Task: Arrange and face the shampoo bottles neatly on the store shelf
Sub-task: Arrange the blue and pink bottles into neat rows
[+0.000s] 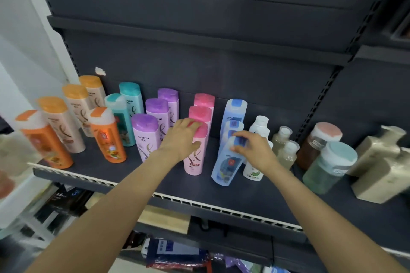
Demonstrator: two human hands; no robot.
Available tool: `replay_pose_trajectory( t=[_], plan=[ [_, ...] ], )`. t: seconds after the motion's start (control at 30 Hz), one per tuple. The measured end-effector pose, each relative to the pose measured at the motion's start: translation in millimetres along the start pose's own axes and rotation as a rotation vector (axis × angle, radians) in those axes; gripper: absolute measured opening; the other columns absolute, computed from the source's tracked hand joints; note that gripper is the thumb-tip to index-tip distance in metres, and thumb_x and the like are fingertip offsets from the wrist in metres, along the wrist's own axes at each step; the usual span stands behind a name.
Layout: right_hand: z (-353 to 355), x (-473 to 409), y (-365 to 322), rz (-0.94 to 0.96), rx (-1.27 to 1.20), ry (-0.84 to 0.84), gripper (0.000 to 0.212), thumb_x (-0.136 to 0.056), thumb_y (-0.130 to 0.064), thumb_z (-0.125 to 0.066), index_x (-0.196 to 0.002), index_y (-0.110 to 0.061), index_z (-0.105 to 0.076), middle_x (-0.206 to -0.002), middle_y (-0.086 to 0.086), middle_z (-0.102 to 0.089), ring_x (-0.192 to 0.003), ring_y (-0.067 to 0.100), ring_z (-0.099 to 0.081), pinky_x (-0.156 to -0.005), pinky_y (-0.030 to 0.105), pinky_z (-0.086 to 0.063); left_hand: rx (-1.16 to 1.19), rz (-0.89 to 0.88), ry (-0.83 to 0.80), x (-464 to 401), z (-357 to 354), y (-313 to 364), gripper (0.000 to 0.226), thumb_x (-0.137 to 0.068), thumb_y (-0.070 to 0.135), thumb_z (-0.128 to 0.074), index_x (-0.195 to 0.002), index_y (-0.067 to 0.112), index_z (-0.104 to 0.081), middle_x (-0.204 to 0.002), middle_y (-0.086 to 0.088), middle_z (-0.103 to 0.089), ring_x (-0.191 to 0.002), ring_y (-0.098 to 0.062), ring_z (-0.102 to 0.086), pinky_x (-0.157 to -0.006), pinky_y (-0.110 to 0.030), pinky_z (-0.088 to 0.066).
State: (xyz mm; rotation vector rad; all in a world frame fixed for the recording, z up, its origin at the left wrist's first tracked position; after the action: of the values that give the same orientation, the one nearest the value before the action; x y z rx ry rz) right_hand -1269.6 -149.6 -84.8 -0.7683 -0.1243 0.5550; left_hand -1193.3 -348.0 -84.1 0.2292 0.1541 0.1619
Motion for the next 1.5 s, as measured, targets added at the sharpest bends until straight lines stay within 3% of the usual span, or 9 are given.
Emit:
replay_pose_trajectory(
  t=[0.13,0.27,0.5,0.67,0.8,1.03,1.2,1.37,1.5],
  plan=[
    [26,0,-15,-0.011,-0.205,0.107,0.031,-0.081,-0.024,-0.073,-0.111,-0.02,-0.066,-0.103,-0.01,-0.063,-0.104,0.013,-0.059,-0.088,0.036,-0.051,0.102,-0.017,0.11,7,7,10,0.051,-0.091,0.02,-0.056,-0.14,0.017,-0.04,-0.146,-0.007,-0.033,-0.133,-0.026,-0.028,-0.108,-0.033,-0.025],
    [49,9,-25,-0.053,-0.468,0.192,0.019,-0.085,-0.017,-0.069,-0.104,-0.019,-0.066,-0.103,0.001,-0.064,-0.091,0.011,-0.061,-0.064,0.03,-0.059,0.391,-0.041,0.255,25,14,21,0.038,-0.092,0.016,-0.055,-0.13,0.013,-0.052,-0.13,-0.007,-0.049,-0.117,-0.022,-0.046,-0.096,-0.023,-0.033],
    [67,26,-22,-0.128,-0.937,0.218,0.03,-0.089,-0.02,-0.062,-0.115,-0.005,-0.063,-0.113,0.017,-0.066,-0.103,0.03,-0.065,-0.07,0.036,-0.059,1.035,0.291,-0.032,43,23,24,0.026,-0.096,0.036,-0.046,-0.113,0.02,-0.057,-0.108,-0.007,-0.065,-0.088,-0.019,-0.064,-0.084,-0.035,-0.053],
    [62,32,-25,-0.156,-1.021,0.251,0.032,-0.09,-0.021,-0.06,-0.112,0.002,-0.059,-0.118,0.024,-0.061,-0.105,0.03,-0.064,-0.074,0.031,-0.059,1.489,0.388,-0.122,51,36,25,0.022,-0.094,0.027,-0.053,-0.111,0.015,-0.06,-0.102,-0.01,-0.066,-0.076,-0.021,-0.071,-0.069,-0.026,-0.059],
    [60,36,-36,-0.171,-1.076,0.213,0.024,-0.094,-0.021,-0.055,-0.103,-0.001,-0.063,-0.115,0.022,-0.065,-0.103,0.024,-0.065,-0.082,0.022,-0.056,1.534,0.334,0.016,56,48,27,0.019,-0.092,0.02,-0.055,-0.109,0.013,-0.06,-0.096,-0.006,-0.067,-0.078,-0.015,-0.071,-0.075,-0.028,-0.059],
    [55,40,-57,-0.287,-1.246,0.158,0.028,-0.092,-0.027,-0.059,-0.098,0.0,-0.062,-0.103,0.015,-0.065,-0.106,0.026,-0.065,-0.089,0.031,-0.054,1.274,0.122,0.268,72,62,17,0.023,-0.084,0.021,-0.066,-0.103,0.034,-0.066,-0.114,-0.007,-0.063,-0.108,-0.027,-0.061,-0.08,-0.023,-0.053],
    [53,44,-64,-0.285,-1.344,0.123,0.016,-0.094,-0.009,-0.054,-0.094,0.006,-0.06,-0.095,0.017,-0.069,-0.095,0.02,-0.068,-0.081,0.026,-0.057,1.278,0.172,0.366,83,69,18,0.015,-0.086,0.024,-0.064,-0.1,0.03,-0.068,-0.106,-0.002,-0.066,-0.096,-0.016,-0.062,-0.078,-0.031,-0.049],
    [47,53,-61,-0.238,-1.464,0.099,0.016,-0.094,0.0,-0.046,-0.093,0.001,-0.062,-0.085,0.009,-0.074,-0.083,0.013,-0.071,-0.079,0.025,-0.057,1.182,0.141,0.407,92,74,18,0.041,-0.077,0.008,-0.072,-0.113,0.024,-0.062,-0.11,0.009,-0.065,-0.095,0.004,-0.063,-0.088,-0.023,-0.052],
    [44,56,-61,-0.163,-1.489,0.04,0.027,-0.093,0.006,-0.043,-0.114,0.002,-0.059,-0.106,0.014,-0.069,-0.096,0.018,-0.069,-0.081,0.027,-0.057,1.151,0.045,0.437,101,80,20,0.056,-0.071,0.002,-0.074,-0.122,0.019,-0.058,-0.12,0.003,-0.06,-0.107,0.001,-0.059,-0.098,-0.022,-0.046]
  ],
)
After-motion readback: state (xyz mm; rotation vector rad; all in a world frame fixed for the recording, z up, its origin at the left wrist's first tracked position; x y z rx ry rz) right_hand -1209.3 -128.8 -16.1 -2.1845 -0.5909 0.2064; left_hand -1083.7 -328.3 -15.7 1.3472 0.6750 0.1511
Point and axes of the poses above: each hand's wrist, its own x-axis away from the middle knuckle, its own z-axis out of the back of the hand, y = z × x, the point moved 1 cm from there along -x, towards the middle knuckle
